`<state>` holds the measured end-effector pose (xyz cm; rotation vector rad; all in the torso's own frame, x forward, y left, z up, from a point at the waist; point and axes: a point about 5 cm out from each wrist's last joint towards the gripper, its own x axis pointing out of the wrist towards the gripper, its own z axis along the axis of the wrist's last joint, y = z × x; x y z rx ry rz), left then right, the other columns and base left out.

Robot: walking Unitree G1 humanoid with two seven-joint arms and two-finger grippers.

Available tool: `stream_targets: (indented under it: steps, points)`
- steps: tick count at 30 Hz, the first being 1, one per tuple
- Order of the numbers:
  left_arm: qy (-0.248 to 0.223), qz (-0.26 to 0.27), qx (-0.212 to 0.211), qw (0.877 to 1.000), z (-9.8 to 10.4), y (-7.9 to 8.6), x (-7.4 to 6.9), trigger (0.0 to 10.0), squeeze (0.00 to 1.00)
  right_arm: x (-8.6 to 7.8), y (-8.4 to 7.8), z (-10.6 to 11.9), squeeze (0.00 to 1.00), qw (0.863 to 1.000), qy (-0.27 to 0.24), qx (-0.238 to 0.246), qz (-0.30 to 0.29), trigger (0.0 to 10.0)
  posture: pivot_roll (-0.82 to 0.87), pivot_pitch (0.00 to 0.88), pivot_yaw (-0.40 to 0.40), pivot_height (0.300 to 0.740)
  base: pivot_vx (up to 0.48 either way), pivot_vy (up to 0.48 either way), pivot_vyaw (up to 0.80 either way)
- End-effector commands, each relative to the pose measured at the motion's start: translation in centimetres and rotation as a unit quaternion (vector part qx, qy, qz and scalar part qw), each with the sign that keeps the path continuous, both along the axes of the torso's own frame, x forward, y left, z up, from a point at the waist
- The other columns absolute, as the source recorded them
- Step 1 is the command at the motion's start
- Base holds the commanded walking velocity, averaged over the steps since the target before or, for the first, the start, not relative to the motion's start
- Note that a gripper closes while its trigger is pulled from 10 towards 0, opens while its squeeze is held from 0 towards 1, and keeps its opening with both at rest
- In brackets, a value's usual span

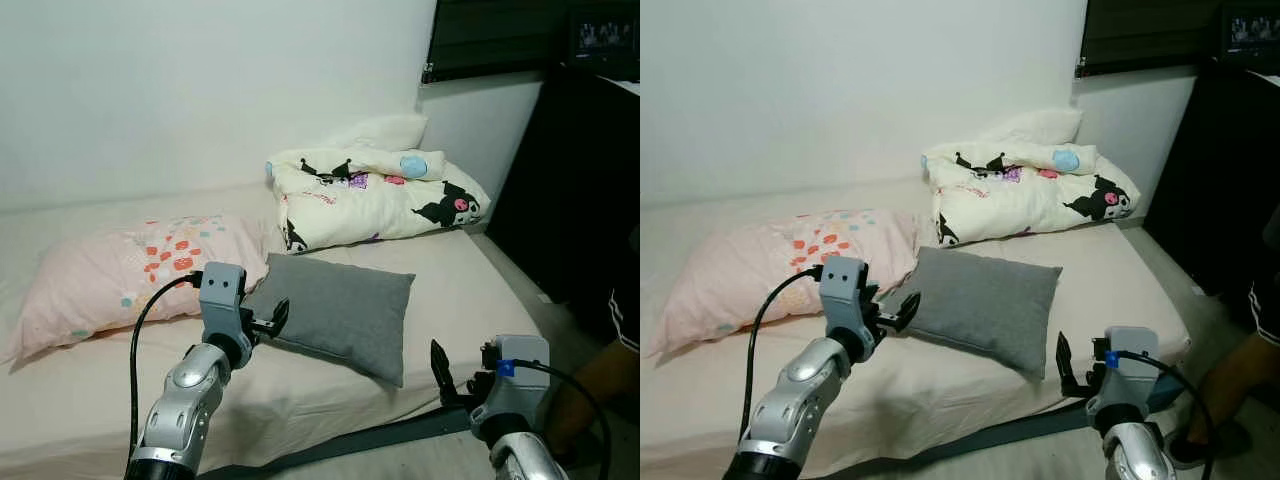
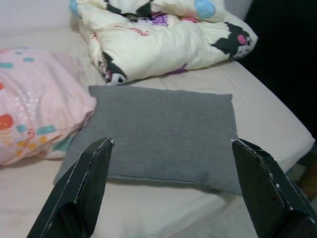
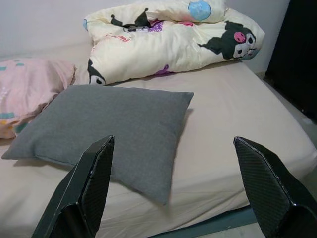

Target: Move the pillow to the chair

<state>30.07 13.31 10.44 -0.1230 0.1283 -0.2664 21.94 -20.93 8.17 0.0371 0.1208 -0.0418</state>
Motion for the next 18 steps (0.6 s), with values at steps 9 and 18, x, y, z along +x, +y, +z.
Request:
stream_targets:
  steps: [9, 18]
  points:
    - [-0.025, 0.064, 0.045, 0.997, -0.8, 3.3, 0.4, 10.0, 0.00, 0.4, -2.0, -0.3, 0.00, 0.998, 0.017, 0.007, -0.054, 10.0, -0.11, 0.002, 0.011, 0.740, 0.000, 0.000, 0.00]
    - [-0.020, 0.081, 0.039, 0.996, -1.7, 4.0, 0.3, 10.0, 0.00, 0.4, -2.9, -0.2, 0.00, 0.997, 0.020, 0.014, -0.075, 10.0, -0.13, 0.000, -0.008, 0.740, 0.000, 0.000, 0.00]
